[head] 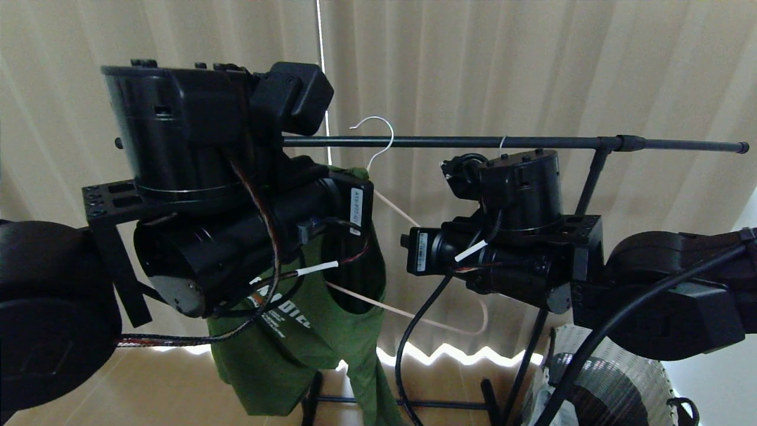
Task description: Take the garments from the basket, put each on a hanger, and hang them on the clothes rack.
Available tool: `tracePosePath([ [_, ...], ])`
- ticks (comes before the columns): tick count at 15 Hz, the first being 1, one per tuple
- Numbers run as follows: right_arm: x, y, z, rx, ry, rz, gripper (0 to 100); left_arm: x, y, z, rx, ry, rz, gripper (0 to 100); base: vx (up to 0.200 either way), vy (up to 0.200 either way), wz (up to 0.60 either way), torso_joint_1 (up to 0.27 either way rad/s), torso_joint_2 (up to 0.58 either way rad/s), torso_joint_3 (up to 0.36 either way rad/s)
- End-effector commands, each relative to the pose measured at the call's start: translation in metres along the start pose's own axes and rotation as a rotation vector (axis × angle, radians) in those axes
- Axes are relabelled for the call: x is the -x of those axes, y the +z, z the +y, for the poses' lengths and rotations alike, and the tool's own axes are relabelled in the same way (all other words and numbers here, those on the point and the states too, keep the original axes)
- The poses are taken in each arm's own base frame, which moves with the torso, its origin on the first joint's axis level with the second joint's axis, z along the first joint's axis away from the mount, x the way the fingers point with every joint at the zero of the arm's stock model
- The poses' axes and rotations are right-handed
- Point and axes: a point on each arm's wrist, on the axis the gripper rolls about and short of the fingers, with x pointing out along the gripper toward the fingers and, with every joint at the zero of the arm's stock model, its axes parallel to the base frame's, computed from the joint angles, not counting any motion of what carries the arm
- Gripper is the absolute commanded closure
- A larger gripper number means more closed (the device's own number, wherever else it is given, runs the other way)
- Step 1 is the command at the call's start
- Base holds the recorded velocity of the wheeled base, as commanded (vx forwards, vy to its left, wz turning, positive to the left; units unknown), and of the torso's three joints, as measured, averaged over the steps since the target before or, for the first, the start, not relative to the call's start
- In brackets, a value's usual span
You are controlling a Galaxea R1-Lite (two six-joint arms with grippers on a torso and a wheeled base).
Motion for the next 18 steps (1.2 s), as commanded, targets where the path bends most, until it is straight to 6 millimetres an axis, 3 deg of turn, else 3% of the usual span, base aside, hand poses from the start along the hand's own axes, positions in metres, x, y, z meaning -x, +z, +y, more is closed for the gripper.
tracePosePath([
  [1,0.002,0.002,0.0,0.0,0.002,-0.007,100,0.005,-0.012,0.009,-0.025,0.023,0.039,100,0.0,0.0,0.0,0.0,0.0,0.0],
  [8,0.016,0.01,0.001,0.036,0.013,-0.041,100,0.016,-0.026,0.016,-0.049,0.035,0.079,100,0.0,0.0,0.0,0.0,0.0,0.0],
  [9,0.017,0.011,0.001,0.036,0.014,-0.044,100,0.018,-0.025,0.017,-0.051,0.034,0.074,0,0.0,0.0,0.0,0.0,0.0,0.0],
  [12,0.023,0.012,0.0,0.061,0.018,-0.054,100,0.025,-0.019,0.019,-0.044,0.024,0.049,0,0.0,0.0,0.0,0.0,0.0,0.0],
  [18,0.027,0.002,-0.011,0.2,0.033,-0.14,100,0.061,-0.015,0.041,-0.091,-0.067,-0.005,0,0.0,0.0,0.0,0.0,0.0,0.0],
])
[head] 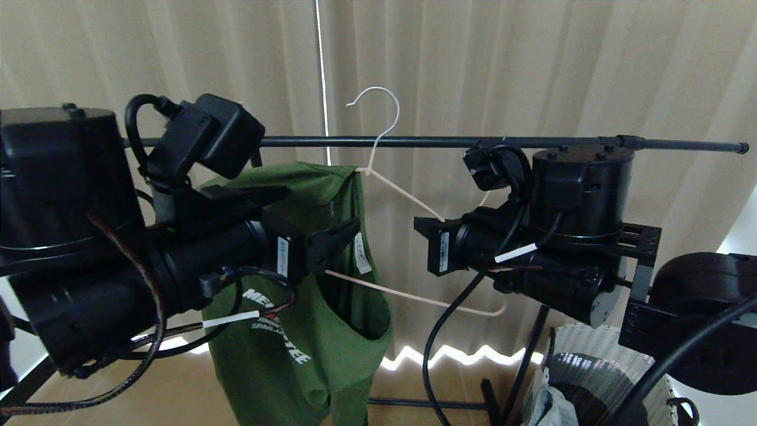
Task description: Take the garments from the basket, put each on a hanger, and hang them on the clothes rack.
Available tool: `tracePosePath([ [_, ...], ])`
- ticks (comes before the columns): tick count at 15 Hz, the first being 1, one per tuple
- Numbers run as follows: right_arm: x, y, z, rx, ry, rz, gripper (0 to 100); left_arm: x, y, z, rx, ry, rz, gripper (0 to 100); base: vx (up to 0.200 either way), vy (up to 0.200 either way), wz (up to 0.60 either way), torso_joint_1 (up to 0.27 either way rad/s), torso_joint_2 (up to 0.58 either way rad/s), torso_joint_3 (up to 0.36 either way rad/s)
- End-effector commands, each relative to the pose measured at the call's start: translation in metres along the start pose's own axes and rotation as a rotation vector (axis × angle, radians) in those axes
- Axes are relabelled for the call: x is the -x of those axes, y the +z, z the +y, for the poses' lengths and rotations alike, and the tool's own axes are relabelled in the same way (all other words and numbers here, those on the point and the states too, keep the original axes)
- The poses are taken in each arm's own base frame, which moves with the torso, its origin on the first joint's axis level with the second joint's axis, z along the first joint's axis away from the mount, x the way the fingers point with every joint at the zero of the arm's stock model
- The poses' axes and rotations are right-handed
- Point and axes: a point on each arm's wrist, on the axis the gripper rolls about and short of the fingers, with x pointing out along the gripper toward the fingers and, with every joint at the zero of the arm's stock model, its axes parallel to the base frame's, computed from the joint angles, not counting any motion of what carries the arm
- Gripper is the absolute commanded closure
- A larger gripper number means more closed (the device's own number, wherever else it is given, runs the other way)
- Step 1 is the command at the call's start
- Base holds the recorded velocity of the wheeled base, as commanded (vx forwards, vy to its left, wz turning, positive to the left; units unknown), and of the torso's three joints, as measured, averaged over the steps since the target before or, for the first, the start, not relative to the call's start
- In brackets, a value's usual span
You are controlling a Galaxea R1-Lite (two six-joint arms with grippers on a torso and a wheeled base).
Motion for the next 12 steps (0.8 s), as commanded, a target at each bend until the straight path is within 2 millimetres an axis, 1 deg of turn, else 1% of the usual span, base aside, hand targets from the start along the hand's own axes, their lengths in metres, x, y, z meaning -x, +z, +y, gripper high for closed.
tracePosePath([
  [1,0.003,-0.003,-0.009,0.02,-0.022,0.003,100,0.021,0.005,0.011,-0.008,0.033,-0.042,0,0.0,0.0,0.0,0.0,0.0,0.0],
  [4,0.009,0.003,-0.02,0.027,-0.052,-0.012,100,0.043,0.006,0.017,-0.081,0.019,-0.082,0,0.0,0.0,0.0,0.0,0.0,0.0],
  [7,0.02,0.004,-0.031,0.06,-0.08,-0.018,100,0.053,0.002,0.033,-0.211,0.044,-0.088,0,0.0,0.0,0.0,0.0,0.0,0.0],
  [8,0.025,0.006,-0.033,0.064,-0.079,-0.024,100,0.058,-0.001,0.039,-0.266,0.023,-0.095,0,0.0,0.0,0.0,0.0,0.0,0.0],
  [10,0.028,0.006,-0.034,0.067,-0.081,-0.026,100,0.059,-0.004,0.044,-0.33,-0.002,-0.098,0,0.0,0.0,0.0,0.0,0.0,0.0],
  [11,0.03,0.002,-0.039,0.088,-0.094,-0.011,100,0.056,-0.004,0.048,-0.392,-0.021,-0.101,0,0.0,0.0,0.0,0.0,0.0,0.0],
  [12,0.032,0.001,-0.042,0.099,-0.101,-0.01,100,0.049,-0.005,0.048,-0.414,-0.049,-0.095,0,0.0,0.0,0.0,0.0,0.0,0.0],
])
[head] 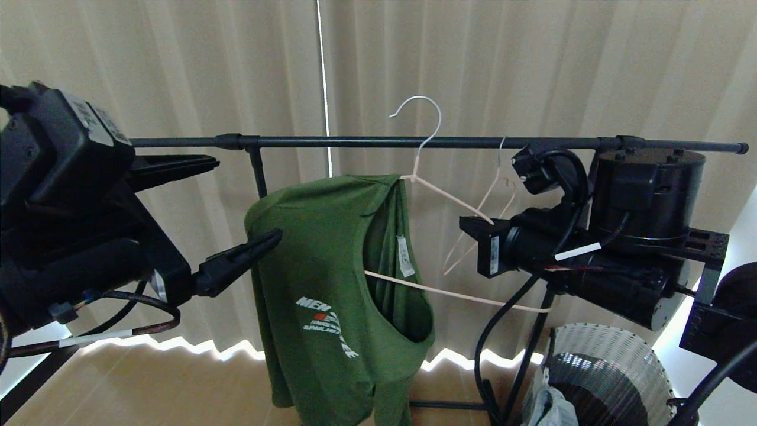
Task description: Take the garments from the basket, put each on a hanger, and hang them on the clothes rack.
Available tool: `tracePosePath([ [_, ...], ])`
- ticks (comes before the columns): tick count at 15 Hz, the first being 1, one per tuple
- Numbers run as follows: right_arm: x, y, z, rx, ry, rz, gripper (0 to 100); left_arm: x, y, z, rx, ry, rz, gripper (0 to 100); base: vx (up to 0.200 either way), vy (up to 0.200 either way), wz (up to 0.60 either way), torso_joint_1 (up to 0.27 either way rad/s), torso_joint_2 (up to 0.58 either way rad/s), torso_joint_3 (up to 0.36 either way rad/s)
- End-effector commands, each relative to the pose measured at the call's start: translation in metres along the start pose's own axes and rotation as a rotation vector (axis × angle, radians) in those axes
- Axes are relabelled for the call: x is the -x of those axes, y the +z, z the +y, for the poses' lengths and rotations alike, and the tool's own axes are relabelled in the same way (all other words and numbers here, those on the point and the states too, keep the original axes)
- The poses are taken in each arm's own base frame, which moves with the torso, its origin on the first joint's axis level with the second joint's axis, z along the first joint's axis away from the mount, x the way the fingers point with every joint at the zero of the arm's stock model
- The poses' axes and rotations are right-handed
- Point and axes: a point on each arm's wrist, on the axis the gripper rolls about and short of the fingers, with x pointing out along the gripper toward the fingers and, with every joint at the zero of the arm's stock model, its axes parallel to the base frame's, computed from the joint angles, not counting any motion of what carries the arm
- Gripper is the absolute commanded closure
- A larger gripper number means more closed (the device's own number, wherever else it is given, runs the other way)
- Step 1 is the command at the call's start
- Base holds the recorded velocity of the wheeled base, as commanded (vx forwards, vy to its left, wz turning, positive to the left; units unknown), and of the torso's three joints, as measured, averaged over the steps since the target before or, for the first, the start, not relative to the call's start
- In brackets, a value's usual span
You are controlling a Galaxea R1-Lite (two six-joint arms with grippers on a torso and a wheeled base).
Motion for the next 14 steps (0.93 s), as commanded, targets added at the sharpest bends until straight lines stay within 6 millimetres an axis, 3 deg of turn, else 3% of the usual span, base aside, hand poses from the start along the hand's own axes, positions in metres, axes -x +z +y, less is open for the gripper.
tracePosePath([
  [1,0.006,-0.002,-0.005,0.002,-0.009,-0.007,100,-0.01,-0.003,0.002,-0.025,-0.026,0.005,0,0.0,0.0,0.0,0.0,0.0,0.0],
  [7,0.005,-0.01,-0.005,0.06,-0.002,-0.042,100,-0.044,-0.014,-0.001,-0.183,-0.129,0.016,0,0.0,0.0,0.0,0.0,0.0,0.0],
  [14,0.006,-0.012,-0.002,0.113,0.058,-0.038,100,-0.08,-0.012,-0.001,-0.187,-0.162,0.014,0,0.0,0.0,0.0,0.0,0.0,0.0],
])
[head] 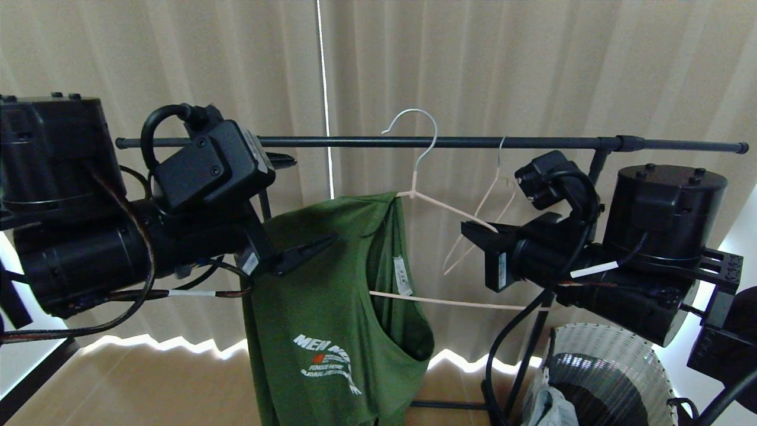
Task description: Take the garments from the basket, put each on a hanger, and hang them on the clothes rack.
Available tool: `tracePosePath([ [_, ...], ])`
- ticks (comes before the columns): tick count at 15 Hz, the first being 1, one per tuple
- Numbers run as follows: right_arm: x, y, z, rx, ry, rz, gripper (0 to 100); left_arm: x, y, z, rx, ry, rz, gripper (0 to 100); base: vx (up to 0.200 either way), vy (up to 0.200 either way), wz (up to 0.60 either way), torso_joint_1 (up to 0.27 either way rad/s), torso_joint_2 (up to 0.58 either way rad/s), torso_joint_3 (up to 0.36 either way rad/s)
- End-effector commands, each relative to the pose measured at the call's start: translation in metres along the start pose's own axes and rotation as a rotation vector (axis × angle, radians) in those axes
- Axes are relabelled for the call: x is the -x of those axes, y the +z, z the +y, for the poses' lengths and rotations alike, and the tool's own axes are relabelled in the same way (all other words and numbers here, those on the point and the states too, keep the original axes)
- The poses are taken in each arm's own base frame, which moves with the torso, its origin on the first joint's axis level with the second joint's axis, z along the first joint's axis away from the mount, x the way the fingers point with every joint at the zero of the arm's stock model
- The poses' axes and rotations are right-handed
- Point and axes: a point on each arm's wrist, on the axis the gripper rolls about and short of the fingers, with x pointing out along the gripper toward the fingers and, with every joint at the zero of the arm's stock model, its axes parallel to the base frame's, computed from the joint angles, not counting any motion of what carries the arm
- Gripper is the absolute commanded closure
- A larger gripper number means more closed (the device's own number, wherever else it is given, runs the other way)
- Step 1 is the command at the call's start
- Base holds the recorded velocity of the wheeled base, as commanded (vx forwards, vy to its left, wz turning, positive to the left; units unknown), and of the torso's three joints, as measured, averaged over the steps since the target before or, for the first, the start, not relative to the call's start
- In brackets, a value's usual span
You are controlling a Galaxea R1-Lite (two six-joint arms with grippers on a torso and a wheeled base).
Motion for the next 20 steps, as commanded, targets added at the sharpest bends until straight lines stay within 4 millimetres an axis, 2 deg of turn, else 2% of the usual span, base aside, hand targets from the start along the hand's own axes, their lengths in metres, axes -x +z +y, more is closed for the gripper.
tracePosePath([
  [1,0.001,0.0,0.004,0.004,0.015,0.0,100,-0.013,-0.006,-0.001,-0.003,-0.02,0.018,0,0.0,0.0,0.0,0.0,0.0,0.0],
  [5,0.005,-0.002,0.015,0.012,0.094,-0.022,100,-0.017,-0.01,-0.003,-0.025,-0.028,0.033,0,0.0,0.0,0.0,0.0,0.0,0.0],
  [9,0.007,-0.005,0.016,0.037,0.119,-0.062,100,-0.018,-0.012,-0.004,-0.027,-0.032,0.038,0,0.0,0.0,0.0,0.0,0.0,0.0],
  [10,0.008,-0.005,0.016,0.039,0.129,-0.064,100,-0.017,-0.012,-0.004,-0.027,-0.032,0.038,100,0.0,0.0,0.0,0.0,0.0,0.0],
  [20,0.008,-0.003,0.017,0.037,0.151,-0.074,100,-0.014,-0.016,-0.009,-0.022,-0.043,0.051,100,0.0,0.0,0.0,0.0,0.0,0.0],
])
